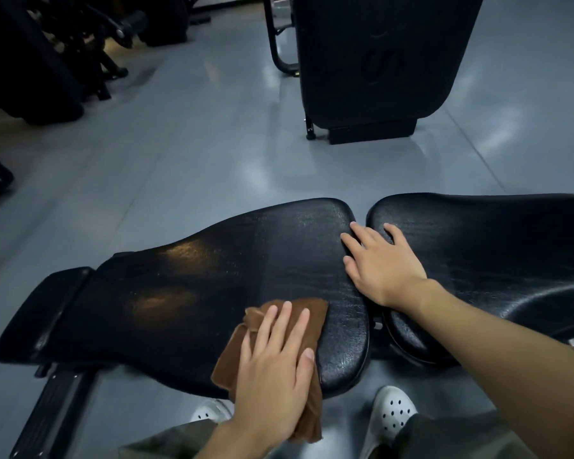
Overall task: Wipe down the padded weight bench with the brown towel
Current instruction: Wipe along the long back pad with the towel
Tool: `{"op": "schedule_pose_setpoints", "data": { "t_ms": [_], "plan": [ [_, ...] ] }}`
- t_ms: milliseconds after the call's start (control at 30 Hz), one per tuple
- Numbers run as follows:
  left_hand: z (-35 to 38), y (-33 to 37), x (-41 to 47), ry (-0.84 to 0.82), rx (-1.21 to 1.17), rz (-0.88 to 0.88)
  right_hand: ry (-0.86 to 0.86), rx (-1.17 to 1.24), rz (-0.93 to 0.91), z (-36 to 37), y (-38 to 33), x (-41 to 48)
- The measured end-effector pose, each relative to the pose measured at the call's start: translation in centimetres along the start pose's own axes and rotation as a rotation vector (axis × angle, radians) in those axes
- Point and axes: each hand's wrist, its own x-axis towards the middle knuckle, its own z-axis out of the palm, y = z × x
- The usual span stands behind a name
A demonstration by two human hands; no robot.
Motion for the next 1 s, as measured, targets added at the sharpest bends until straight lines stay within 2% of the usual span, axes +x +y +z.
{"op": "schedule_pose_setpoints", "data": {
  "t_ms": [267,733,867,1000],
  "plan": [
    [-0.6,-0.4,5.2,0.005,-0.01,0.001,0.062,0.041,0.01,0.4,-2.1,2.1],
    [-2.5,-2.8,25.1,0.0,-0.138,-0.163,0.093,0.023,0.004,1.9,-2.2,2.5],
    [-2.8,-3.0,26.2,0.008,-0.148,-0.181,0.103,0.032,0.0,2.2,-2.1,2.7],
    [-2.7,-3.1,23.5,-0.01,-0.112,-0.156,0.104,0.032,-0.002,2.2,-2.1,2.6]
  ]
}}
